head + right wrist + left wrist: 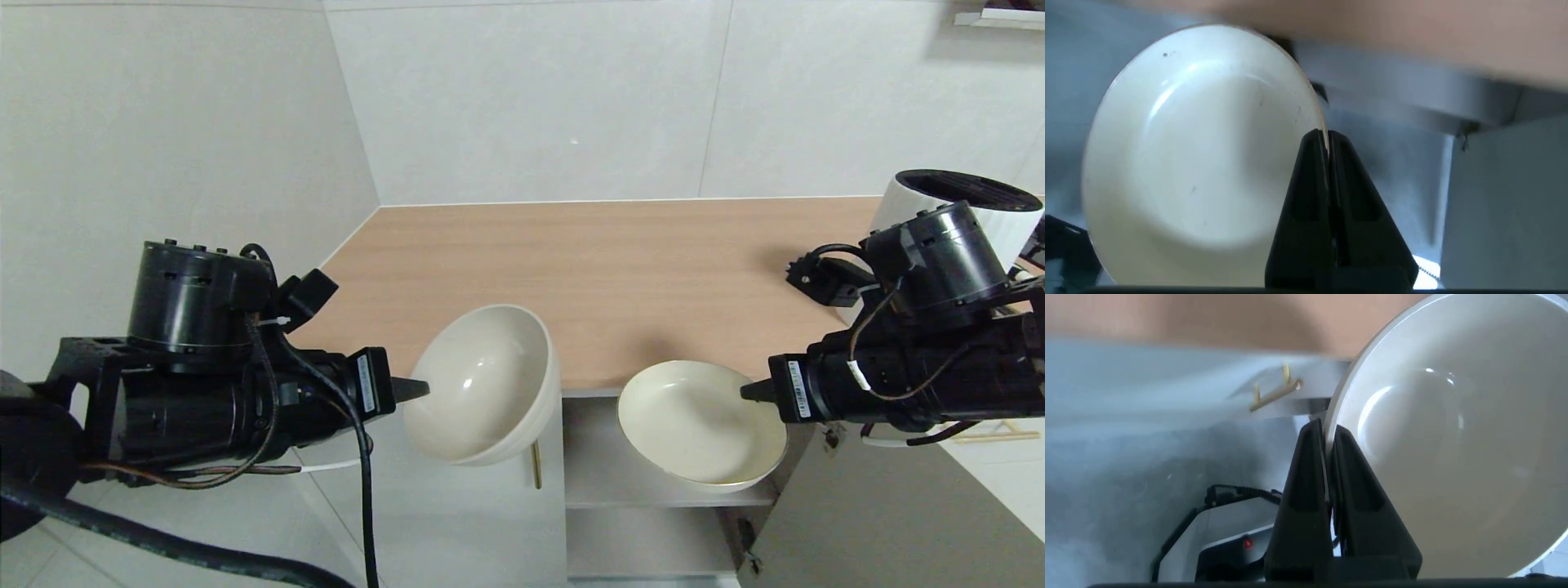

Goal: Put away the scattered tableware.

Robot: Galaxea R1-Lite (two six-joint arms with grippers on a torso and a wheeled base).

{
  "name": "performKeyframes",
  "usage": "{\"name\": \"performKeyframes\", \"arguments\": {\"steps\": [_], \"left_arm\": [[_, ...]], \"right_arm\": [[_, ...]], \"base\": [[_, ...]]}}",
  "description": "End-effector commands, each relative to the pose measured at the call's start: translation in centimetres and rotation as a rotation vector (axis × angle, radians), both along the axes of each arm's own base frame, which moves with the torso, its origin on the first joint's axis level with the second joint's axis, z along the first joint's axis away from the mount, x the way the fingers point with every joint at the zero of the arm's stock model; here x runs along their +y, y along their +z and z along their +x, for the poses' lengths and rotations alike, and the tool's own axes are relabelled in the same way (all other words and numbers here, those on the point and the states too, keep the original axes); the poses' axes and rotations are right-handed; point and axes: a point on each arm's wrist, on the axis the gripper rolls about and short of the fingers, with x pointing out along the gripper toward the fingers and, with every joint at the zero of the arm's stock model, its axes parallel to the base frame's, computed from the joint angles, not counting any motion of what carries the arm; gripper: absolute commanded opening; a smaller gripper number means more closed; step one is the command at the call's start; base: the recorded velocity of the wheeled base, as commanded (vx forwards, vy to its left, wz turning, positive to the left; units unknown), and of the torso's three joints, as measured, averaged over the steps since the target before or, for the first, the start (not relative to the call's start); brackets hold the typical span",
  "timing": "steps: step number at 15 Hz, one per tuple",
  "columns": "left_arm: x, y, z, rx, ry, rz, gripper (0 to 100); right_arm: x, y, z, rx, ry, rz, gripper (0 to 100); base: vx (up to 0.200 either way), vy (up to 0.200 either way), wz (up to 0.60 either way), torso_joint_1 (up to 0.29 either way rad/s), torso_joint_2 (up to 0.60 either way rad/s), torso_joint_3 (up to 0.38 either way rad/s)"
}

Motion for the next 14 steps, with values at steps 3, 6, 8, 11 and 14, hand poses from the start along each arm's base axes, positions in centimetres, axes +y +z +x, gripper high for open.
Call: {"name": "performKeyframes", "arguments": {"steps": [3, 6, 8, 11, 14], "left_arm": [[-0.1, -0.1, 0.0, 0.002, -0.004, 0.002, 0], [-0.1, -0.1, 0.0, 0.002, -0.002, 0.003, 0], [-0.1, -0.1, 0.0, 0.005, -0.004, 0.003, 0], [-0.2, -0.2, 0.1, 0.008, -0.004, 0.004, 0], [-0.2, -0.3, 0.1, 0.012, -0.005, 0.005, 0]], "right_arm": [[0.2, -0.6, 0.4, 0.019, -0.004, -0.016, 0], [0.3, -0.8, 0.6, 0.017, -0.004, -0.015, 0], [0.4, -1.0, 0.7, 0.022, -0.003, -0.019, 0], [0.5, -1.3, 1.0, 0.032, -0.002, -0.023, 0], [0.7, -1.7, 1.3, 0.033, -0.004, -0.026, 0]], "base": [[0.0, 0.0, 0.0, 0.0, 0.0, 0.0], [0.0, 0.0, 0.0, 0.0, 0.0, 0.0], [0.0, 0.0, 0.0, 0.0, 0.0, 0.0], [0.0, 0.0, 0.0, 0.0, 0.0, 0.0], [0.0, 0.0, 0.0, -0.011, 0.02, 0.017]]}}
